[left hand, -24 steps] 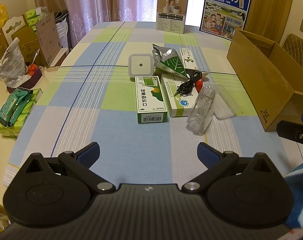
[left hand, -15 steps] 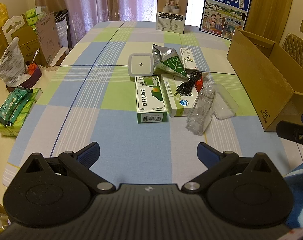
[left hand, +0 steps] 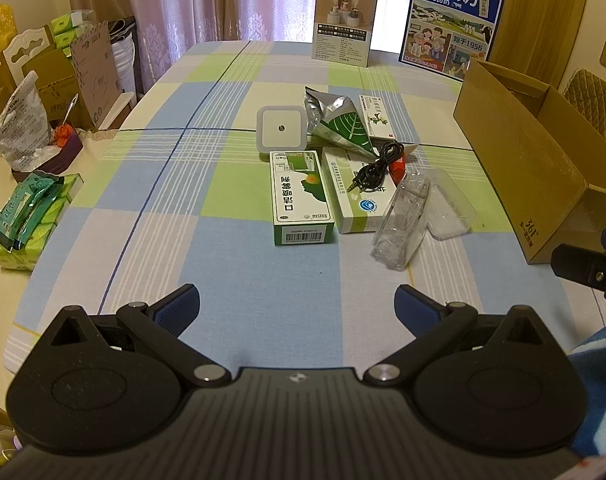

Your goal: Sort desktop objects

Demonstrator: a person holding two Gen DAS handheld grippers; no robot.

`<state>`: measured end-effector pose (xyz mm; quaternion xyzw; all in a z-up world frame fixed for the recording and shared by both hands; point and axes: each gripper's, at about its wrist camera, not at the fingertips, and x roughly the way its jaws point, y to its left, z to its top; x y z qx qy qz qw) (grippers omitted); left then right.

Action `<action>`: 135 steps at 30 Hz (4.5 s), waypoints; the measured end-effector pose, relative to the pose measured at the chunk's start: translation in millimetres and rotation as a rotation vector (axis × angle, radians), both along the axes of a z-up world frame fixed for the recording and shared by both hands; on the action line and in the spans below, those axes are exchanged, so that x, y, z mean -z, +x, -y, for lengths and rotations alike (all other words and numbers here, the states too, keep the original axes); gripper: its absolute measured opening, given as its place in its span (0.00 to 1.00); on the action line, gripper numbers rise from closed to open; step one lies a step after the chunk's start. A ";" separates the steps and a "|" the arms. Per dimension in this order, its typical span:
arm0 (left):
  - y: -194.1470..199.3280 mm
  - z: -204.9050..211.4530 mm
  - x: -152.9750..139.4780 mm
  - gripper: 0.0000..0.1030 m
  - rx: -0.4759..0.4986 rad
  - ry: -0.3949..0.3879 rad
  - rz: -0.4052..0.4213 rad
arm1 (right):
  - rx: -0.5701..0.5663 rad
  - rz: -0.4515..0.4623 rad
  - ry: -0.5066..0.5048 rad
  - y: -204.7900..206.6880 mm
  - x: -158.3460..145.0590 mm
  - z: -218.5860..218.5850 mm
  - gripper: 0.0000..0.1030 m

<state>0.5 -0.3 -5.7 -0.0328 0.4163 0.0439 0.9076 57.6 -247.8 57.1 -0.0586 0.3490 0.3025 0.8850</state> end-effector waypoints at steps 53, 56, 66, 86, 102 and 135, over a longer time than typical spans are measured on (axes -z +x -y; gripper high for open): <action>45.0 -38.4 -4.6 0.99 0.053 -0.042 -0.050 | -0.414 0.018 -0.141 47.9 11.7 -78.5 0.98; 54.2 -45.5 0.6 0.99 0.084 -0.036 -0.042 | -0.490 0.045 -0.190 55.0 26.0 -90.6 0.98; 83.7 -51.0 15.4 0.99 0.200 -0.019 -0.022 | -0.578 0.054 -0.196 80.2 72.1 -113.2 0.98; 116.4 -60.8 39.5 0.99 0.211 -0.092 -0.027 | -0.569 -0.037 -0.118 101.7 96.3 -122.0 0.71; 146.2 -44.6 60.0 0.61 0.217 -0.063 -0.070 | -0.504 -0.037 -0.100 93.3 86.6 -111.4 0.70; 112.3 -43.0 19.2 0.49 0.191 0.043 -0.082 | -0.351 -0.009 -0.097 73.1 51.2 -91.7 0.70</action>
